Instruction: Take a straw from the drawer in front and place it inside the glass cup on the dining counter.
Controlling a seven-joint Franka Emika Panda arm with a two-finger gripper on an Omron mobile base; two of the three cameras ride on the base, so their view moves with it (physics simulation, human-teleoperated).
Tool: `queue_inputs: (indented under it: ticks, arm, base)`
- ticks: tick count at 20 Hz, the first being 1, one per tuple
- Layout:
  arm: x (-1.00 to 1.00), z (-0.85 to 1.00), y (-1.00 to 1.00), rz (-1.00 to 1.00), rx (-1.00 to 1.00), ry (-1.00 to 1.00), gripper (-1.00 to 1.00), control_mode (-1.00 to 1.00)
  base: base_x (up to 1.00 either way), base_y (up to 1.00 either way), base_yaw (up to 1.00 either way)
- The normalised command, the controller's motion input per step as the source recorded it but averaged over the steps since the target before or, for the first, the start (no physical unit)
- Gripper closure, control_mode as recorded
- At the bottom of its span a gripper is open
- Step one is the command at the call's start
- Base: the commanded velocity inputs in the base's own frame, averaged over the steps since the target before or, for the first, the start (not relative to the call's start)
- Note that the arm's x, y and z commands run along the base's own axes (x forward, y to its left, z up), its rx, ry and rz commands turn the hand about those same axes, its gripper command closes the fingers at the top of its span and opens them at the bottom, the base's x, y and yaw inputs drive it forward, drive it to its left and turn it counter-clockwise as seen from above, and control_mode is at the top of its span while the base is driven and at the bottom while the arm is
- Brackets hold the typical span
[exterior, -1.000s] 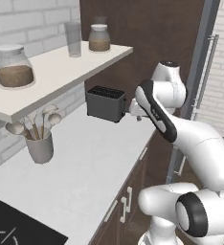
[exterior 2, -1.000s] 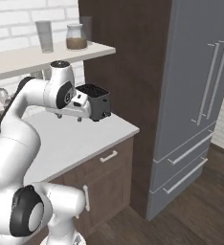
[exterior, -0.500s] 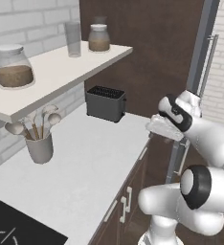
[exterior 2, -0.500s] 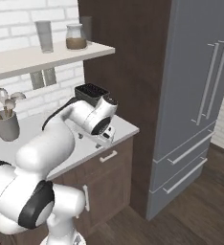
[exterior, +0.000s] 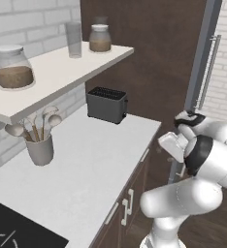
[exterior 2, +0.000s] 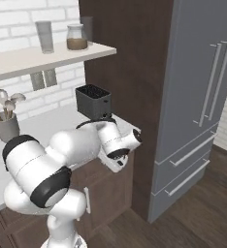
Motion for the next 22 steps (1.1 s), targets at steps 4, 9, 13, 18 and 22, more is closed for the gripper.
queue_inputs:
  ticks: [4,9,13,18,22]
  arm:
    - [0.01,-0.60,-0.15,0.00,0.25,-0.21,-1.00,-1.00]
    - [0.41,-0.61,-0.02,-0.02,0.07,-0.14,-1.00,-1.00]
    - [0.60,-0.39,-0.03,0.00,0.10,-0.08,-1.00,-1.00]
    - [0.59,-0.19,-0.17,0.00,0.16,-0.02,-1.00,-1.00]
    - [0.51,-0.17,-0.19,0.00,0.21,-0.01,-1.00,-1.00]
  base:
    - [0.00,0.00,0.00]
    - [0.00,0.00,0.00]
    - [0.00,0.00,0.00]
    - [0.00,0.00,0.00]
    - [0.00,0.00,0.00]
